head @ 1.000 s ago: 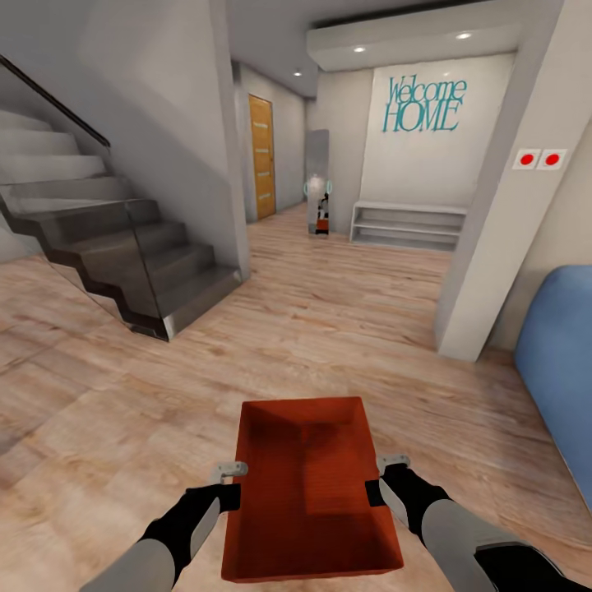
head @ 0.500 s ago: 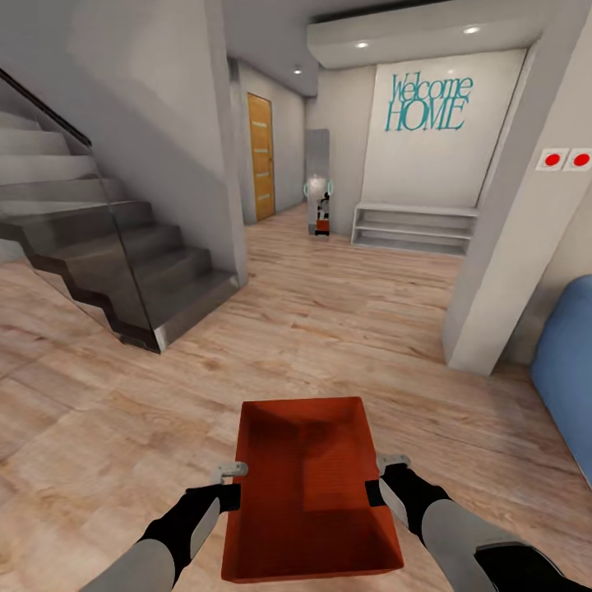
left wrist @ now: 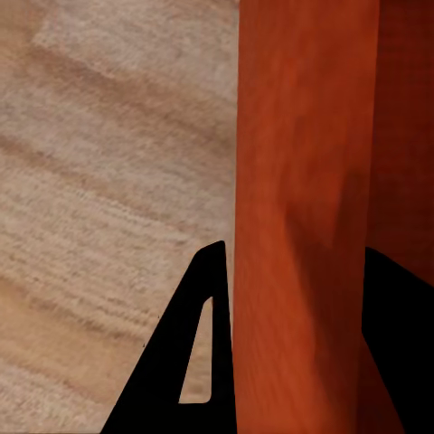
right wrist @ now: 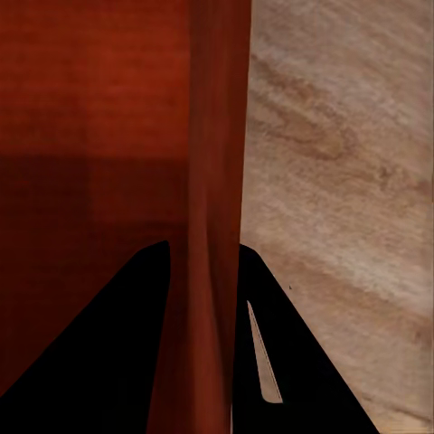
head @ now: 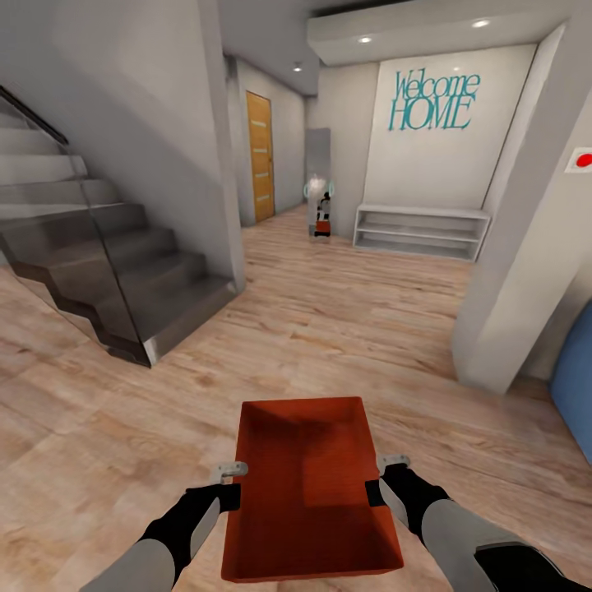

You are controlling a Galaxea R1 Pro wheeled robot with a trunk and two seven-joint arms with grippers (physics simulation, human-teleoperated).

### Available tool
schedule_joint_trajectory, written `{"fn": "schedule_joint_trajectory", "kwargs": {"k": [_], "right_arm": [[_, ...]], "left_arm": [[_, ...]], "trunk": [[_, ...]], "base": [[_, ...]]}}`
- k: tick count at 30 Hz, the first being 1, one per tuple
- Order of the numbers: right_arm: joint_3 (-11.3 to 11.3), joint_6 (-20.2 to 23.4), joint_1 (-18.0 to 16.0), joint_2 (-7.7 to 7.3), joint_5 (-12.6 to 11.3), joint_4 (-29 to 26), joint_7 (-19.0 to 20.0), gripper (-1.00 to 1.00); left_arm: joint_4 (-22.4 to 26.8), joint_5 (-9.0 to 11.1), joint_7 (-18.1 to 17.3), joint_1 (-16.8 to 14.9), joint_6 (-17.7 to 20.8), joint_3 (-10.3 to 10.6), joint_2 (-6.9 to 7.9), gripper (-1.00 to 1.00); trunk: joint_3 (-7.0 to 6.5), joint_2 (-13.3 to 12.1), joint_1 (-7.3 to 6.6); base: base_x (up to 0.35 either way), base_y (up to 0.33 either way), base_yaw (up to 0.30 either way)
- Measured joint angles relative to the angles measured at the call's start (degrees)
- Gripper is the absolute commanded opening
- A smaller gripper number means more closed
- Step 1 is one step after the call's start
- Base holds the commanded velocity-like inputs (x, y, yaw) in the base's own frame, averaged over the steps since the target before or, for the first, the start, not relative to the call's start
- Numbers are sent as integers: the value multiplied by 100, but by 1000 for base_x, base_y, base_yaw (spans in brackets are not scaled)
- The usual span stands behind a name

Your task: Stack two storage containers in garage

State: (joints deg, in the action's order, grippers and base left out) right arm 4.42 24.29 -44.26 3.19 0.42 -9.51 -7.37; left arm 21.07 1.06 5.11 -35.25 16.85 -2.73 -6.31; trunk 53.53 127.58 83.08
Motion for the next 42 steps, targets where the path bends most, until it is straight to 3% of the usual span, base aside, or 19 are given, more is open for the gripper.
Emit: {"fn": "schedule_joint_trajectory", "kwargs": {"k": [42], "right_arm": [[4, -1, 0, 0, -7, 1, -2, -100]], "left_arm": [[1, -1, 0, 0, 0, 0, 0, -100]], "trunk": [[0, 0, 0]], "base": [[348, 0, 0]]}}
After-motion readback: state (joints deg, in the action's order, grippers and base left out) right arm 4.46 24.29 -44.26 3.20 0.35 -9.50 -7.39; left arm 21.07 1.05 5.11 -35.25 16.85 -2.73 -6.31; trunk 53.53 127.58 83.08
